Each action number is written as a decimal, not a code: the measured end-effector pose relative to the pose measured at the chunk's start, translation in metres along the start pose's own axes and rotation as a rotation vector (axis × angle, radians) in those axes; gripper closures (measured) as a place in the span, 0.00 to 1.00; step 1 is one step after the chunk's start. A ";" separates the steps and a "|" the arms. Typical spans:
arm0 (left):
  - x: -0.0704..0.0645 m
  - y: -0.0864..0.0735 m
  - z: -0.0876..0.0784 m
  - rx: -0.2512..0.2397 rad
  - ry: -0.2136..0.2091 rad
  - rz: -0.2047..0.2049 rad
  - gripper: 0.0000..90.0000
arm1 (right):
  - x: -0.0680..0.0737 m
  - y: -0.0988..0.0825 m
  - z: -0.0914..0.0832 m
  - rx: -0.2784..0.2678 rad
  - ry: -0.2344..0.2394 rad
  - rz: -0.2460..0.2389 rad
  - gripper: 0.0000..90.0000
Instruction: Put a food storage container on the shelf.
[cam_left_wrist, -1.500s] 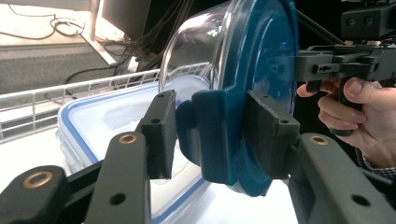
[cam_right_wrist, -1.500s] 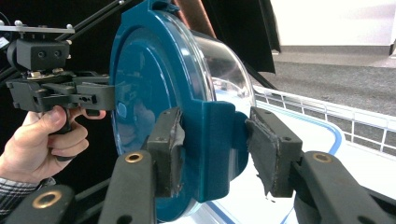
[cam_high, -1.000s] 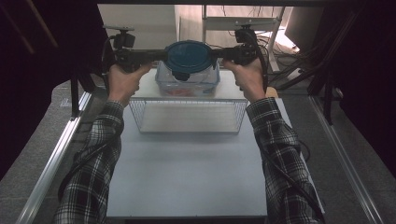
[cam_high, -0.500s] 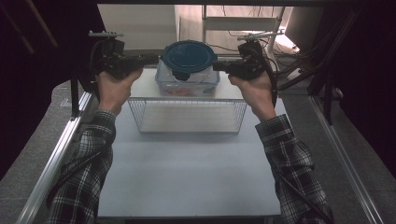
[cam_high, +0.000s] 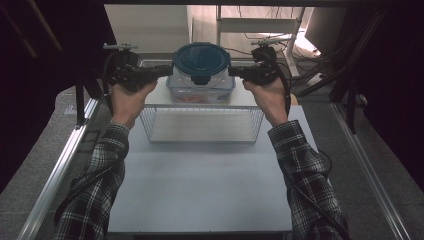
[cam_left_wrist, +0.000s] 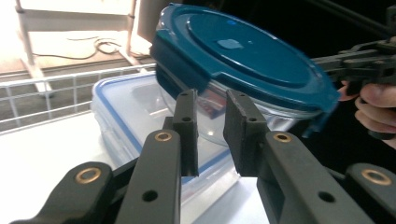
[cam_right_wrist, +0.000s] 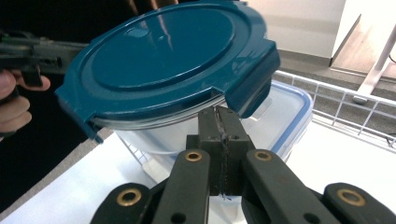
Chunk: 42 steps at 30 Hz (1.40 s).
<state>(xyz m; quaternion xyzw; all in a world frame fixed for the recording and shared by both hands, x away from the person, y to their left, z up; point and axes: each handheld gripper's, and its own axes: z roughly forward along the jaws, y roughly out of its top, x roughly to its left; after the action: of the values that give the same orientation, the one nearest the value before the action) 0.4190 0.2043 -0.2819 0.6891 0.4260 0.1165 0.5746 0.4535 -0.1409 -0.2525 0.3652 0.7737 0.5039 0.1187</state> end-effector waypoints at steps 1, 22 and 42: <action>0.000 0.000 0.001 -0.002 0.008 -0.002 0.83 | -0.001 0.000 0.001 -0.004 0.000 0.003 0.99; -0.019 -0.042 -0.001 0.038 -0.024 0.104 0.33 | 0.015 -0.047 -0.001 -0.012 0.033 -0.086 0.47; -0.043 -0.111 0.002 0.132 -0.055 0.169 0.13 | 0.030 -0.108 -0.005 0.004 0.035 -0.169 0.12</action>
<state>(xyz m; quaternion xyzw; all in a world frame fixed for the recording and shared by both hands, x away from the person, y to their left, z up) 0.3435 0.1690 -0.3672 0.7618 0.3571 0.1172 0.5277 0.3816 -0.1484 -0.3378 0.2899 0.8047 0.4970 0.1465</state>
